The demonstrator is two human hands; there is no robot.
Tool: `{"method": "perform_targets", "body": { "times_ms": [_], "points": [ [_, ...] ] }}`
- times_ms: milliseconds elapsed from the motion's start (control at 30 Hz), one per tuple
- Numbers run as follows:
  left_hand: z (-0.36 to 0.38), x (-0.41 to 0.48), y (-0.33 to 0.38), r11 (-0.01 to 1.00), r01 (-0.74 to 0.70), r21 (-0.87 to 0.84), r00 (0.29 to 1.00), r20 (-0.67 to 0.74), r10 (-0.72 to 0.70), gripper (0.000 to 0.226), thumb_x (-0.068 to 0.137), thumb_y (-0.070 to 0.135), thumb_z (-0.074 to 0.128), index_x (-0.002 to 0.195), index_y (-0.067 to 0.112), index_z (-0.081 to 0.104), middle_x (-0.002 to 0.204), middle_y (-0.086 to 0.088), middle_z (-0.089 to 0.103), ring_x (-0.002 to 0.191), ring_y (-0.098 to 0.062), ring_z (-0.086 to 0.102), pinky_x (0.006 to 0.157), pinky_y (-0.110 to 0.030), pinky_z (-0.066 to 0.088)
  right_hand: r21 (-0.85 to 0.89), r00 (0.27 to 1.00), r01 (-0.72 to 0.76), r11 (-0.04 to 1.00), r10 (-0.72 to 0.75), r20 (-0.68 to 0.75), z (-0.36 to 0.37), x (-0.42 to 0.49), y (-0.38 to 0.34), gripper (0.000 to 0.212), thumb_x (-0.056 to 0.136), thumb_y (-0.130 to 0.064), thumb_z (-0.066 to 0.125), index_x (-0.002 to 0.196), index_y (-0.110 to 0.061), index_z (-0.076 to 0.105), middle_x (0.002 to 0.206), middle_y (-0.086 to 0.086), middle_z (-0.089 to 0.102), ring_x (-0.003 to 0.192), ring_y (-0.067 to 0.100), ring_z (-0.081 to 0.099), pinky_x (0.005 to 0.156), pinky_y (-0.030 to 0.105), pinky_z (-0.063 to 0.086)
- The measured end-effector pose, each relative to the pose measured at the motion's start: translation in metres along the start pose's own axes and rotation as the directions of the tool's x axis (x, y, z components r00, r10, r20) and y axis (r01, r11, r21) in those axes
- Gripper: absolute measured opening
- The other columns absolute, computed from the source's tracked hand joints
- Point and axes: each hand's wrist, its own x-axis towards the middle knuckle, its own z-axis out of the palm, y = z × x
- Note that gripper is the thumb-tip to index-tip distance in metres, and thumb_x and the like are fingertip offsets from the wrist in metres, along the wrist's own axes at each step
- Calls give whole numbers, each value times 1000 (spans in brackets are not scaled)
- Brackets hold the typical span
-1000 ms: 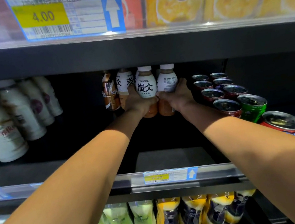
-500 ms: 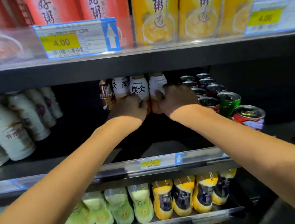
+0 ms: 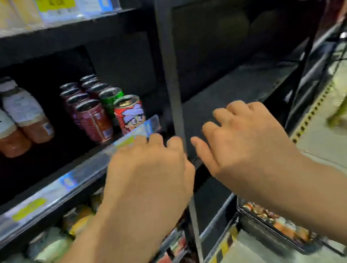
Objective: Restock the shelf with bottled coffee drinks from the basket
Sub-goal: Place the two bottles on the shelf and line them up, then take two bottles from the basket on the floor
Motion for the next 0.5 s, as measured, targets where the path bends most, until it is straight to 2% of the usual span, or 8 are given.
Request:
{"method": "perform_targets", "body": {
  "times_ms": [100, 167, 200, 267, 333, 400, 433, 500],
  "points": [
    [20, 27, 57, 993, -102, -53, 994, 35, 104, 22, 86, 37, 47, 75, 23, 35, 65, 1, 49, 63, -24, 58, 53, -30, 18, -130, 981, -150, 980, 164, 107, 7, -39, 56, 45, 95, -40, 40, 67, -12, 62, 68, 10, 57, 71, 32, 53, 65, 41, 34],
    [33, 51, 95, 973, -185, -141, 979, 60, 195, 22, 86, 36, 47, 72, 20, 42, 62, 3, 50, 56, -22, 54, 50, -28, 19, -215, 933, -265, 940, 306, 189, 15, -63, 94, 46, 93, -42, 40, 68, -13, 65, 69, 10, 61, 72, 33, 57, 68, 41, 38],
    [43, 63, 115, 962, -204, -179, 971, 86, 222, 21, 91, 36, 44, 78, 20, 47, 68, 4, 51, 59, -21, 53, 50, -28, 23, -252, 903, -311, 916, 368, 223, 20, -74, 113, 46, 92, -43, 41, 67, -14, 67, 69, 10, 62, 71, 33, 60, 69, 41, 41],
    [73, 89, 158, 943, -235, -236, 956, 120, 268, 19, 99, 36, 35, 89, 21, 41, 82, 4, 49, 72, -21, 46, 57, -31, 30, -337, 832, -376, 863, 474, 288, 31, -96, 149, 46, 92, -43, 42, 67, -15, 68, 71, 10, 66, 73, 33, 63, 70, 40, 43],
    [98, 117, 202, 918, -264, -295, 930, 172, 323, 18, 101, 36, 34, 91, 22, 37, 87, 2, 45, 77, -23, 43, 62, -32, 32, -380, 740, -417, 826, 551, 385, 39, -111, 184, 46, 98, -44, 38, 80, -17, 70, 85, 10, 69, 85, 33, 63, 76, 40, 41],
    [125, 144, 243, 905, -268, -331, 900, 249, 357, 16, 101, 36, 36, 94, 22, 42, 90, 0, 47, 81, -24, 48, 64, -32, 32, -392, 665, -452, 802, 595, 452, 55, -125, 222, 47, 100, -47, 31, 97, -20, 69, 102, 8, 68, 99, 33, 60, 84, 41, 38],
    [140, 157, 263, 900, -279, -336, 886, 271, 376, 17, 100, 35, 37, 96, 22, 47, 92, -1, 51, 84, -25, 52, 64, -32, 32, -408, 634, -460, 789, 614, 471, 68, -133, 242, 46, 101, -47, 31, 100, -20, 68, 105, 7, 67, 101, 33, 59, 85, 41, 37],
    [172, 181, 303, 887, -307, -345, 855, 310, 416, 16, 99, 32, 39, 98, 21, 51, 99, -1, 59, 85, -26, 55, 64, -32, 32, -450, 558, -478, 754, 656, 508, 101, -146, 280, 41, 99, -45, 38, 93, -20, 70, 97, 7, 68, 92, 32, 61, 81, 40, 39]
  ]
}}
